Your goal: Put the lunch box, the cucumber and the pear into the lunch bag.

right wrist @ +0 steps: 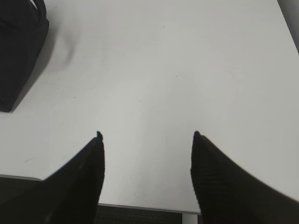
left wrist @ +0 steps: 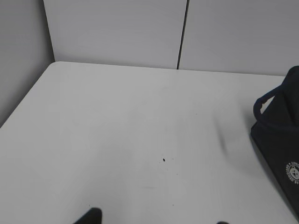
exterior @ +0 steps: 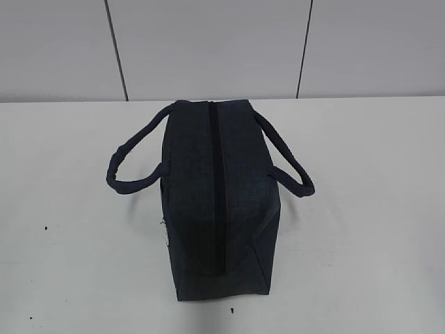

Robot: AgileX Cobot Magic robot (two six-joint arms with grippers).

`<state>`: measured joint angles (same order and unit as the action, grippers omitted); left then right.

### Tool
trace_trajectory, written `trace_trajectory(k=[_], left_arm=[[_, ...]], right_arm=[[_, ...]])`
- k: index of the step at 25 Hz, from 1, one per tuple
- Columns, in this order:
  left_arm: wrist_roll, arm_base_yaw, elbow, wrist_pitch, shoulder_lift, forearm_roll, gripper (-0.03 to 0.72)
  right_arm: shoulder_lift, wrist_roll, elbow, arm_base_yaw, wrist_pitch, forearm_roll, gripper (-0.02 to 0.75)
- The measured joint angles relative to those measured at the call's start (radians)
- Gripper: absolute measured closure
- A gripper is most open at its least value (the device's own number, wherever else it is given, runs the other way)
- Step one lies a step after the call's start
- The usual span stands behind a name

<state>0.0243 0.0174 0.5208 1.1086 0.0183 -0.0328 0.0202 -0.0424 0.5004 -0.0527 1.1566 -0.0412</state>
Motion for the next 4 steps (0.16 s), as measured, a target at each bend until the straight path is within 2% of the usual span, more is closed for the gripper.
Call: trace_trajectory(k=[4], left_arm=[[0.000, 0.000, 0.000, 0.000, 0.000, 0.000, 0.253]], right_arm=[[0.000, 0.000, 0.000, 0.000, 0.000, 0.000, 0.276]])
